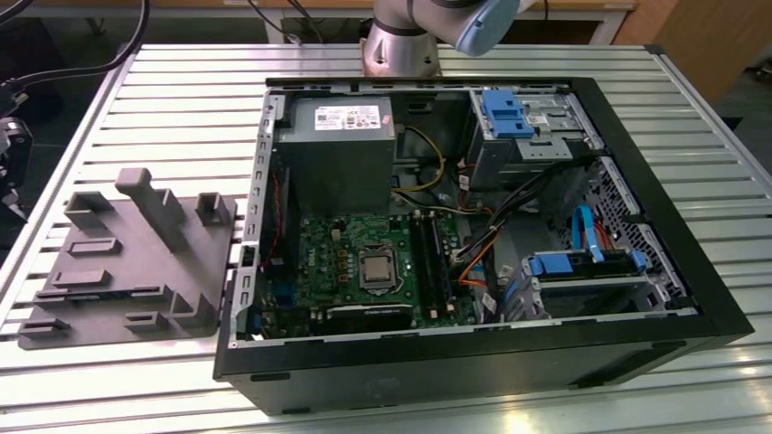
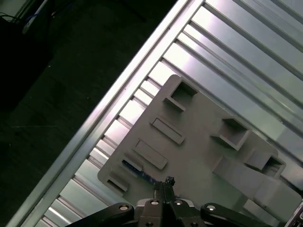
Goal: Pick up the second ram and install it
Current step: 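Pick up the second ram and move it above second insertion slot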
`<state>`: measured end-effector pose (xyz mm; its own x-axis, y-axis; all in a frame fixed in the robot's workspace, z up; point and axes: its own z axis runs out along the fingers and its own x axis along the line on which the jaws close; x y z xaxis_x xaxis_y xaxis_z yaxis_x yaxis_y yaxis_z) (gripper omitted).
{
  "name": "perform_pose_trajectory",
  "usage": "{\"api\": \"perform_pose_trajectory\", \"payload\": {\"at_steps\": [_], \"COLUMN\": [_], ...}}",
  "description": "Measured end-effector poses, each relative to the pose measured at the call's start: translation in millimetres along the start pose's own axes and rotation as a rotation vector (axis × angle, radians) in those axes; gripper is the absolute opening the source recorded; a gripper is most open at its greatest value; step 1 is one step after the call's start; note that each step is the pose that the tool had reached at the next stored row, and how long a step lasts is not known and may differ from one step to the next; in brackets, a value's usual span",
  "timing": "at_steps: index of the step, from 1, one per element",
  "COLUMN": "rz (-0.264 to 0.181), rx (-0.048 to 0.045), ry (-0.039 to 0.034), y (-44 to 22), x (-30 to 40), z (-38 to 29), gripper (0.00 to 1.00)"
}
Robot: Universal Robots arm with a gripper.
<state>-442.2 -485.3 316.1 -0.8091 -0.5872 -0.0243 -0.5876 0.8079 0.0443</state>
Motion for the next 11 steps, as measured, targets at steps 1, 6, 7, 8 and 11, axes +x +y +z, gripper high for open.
{"api": "perform_pose_trajectory", "payload": {"at_steps": [1,6,7,8,11], "rz": [-0.006,-0.043,-0.052,-0.061,-0.086], "rx": [-0.0002,-0.0011,-0.0013,-0.0015,-0.0021], "ry": [0.0003,0.0019,0.0023,0.0027,0.0038], "y": [0.0,0.0,0.0,0.0,0.0], "x": [0.0,0.0,0.0,0.0,0.0], "z": [0.0,0.0,0.0,0.0,0.1], "gripper": [0.11,0.11,0.11,0.11,0.11]}}
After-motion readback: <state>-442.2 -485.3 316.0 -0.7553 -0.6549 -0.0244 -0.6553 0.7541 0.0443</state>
